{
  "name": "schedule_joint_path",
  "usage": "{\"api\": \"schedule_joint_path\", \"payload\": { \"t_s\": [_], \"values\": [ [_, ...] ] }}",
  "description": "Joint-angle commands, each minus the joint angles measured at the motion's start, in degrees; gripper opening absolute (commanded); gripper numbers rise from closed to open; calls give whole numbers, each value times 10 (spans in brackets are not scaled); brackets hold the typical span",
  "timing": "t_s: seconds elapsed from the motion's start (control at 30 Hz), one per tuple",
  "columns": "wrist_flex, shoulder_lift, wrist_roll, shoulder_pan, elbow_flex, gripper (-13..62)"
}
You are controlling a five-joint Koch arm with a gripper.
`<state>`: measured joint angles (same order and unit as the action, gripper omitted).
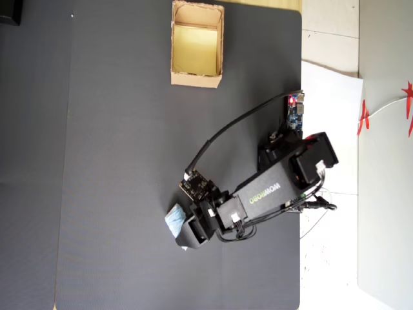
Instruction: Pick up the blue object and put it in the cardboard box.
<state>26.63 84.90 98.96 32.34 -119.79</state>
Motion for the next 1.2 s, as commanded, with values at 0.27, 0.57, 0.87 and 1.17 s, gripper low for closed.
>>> {"api": "schedule_joint_path", "payload": {
  "t_s": [0.27, 0.57, 0.87, 1.17],
  "values": [
    [-15, -71, 37, -2, 72, 284],
    [-54, -69, 37, -9, 70, 27],
    [-123, 37, 30, -33, 27, 27],
    [-261, 198, 24, -116, -109, 27]
  ]
}}
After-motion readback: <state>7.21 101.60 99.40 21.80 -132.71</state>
